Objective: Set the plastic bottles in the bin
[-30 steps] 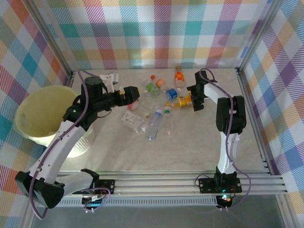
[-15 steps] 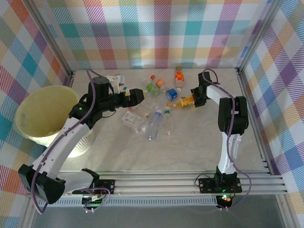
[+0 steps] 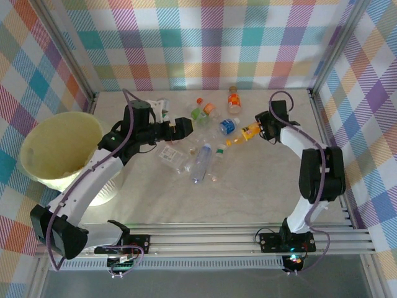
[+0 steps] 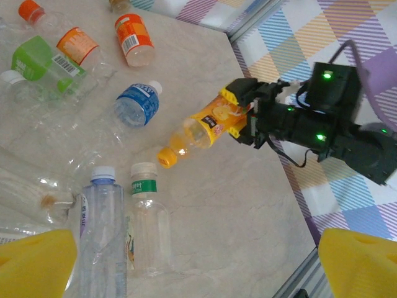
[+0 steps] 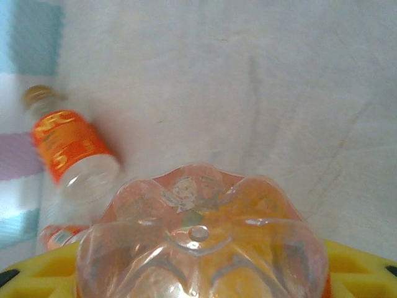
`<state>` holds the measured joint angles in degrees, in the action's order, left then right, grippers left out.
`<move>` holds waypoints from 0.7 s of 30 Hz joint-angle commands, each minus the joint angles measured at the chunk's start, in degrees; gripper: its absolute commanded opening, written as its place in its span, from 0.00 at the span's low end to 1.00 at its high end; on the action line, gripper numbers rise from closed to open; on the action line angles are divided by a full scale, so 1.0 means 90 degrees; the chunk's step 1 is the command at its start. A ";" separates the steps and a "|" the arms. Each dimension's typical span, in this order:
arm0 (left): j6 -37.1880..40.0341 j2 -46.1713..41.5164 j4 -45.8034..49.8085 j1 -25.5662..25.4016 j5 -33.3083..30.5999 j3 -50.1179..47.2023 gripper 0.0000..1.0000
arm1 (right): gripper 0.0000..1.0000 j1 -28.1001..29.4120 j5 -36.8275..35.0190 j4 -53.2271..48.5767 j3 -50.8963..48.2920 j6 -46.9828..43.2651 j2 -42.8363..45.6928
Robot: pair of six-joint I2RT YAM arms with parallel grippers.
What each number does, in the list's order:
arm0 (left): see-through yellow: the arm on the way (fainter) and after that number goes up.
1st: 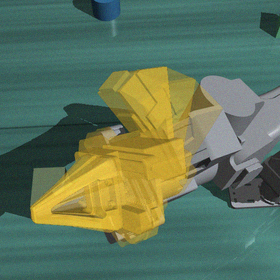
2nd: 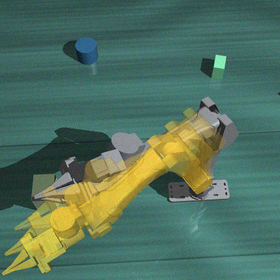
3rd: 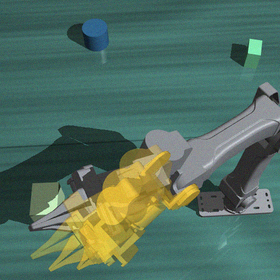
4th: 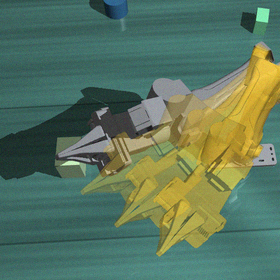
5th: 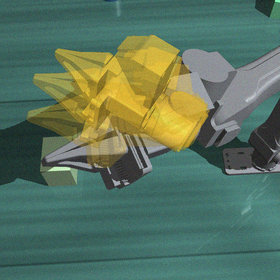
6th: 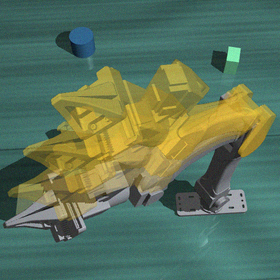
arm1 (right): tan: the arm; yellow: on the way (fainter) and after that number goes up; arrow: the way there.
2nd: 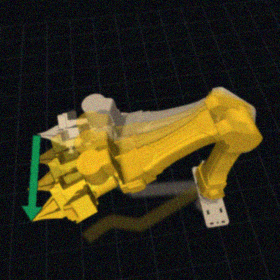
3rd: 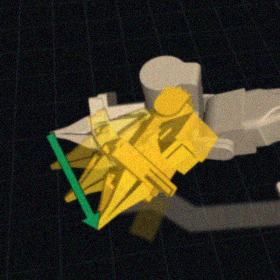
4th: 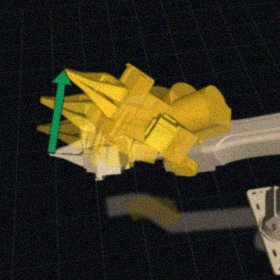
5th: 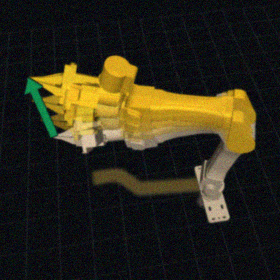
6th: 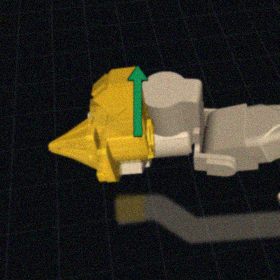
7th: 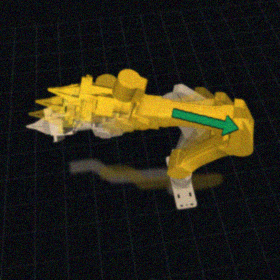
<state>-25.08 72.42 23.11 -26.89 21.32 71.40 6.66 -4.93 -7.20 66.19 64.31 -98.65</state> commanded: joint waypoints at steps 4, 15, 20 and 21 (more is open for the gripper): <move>0.0018 0.0403 -0.0310 -0.0219 0.0009 -0.0022 1.00 | 0.53 -0.0051 0.0820 0.2017 -0.0914 -0.1873 0.1210; 0.0405 0.1008 -0.1107 -0.0761 0.0276 -0.0050 1.00 | 0.52 -0.0006 0.3785 0.3334 -0.1377 -0.2331 0.1845; 0.0729 0.1292 -0.1304 -0.0907 0.0326 0.0028 1.00 | 0.51 0.0275 0.4499 0.3641 -0.1549 -0.2283 0.2147; 0.0786 0.1337 -0.1325 -0.0912 0.0329 0.0054 1.00 | 0.51 0.0353 0.4605 0.3624 -0.1540 -0.2343 0.2219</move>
<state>-21.28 83.48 14.20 -34.59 23.33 70.54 8.01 28.73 20.67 52.53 44.80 -81.84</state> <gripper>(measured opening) 0.998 0.566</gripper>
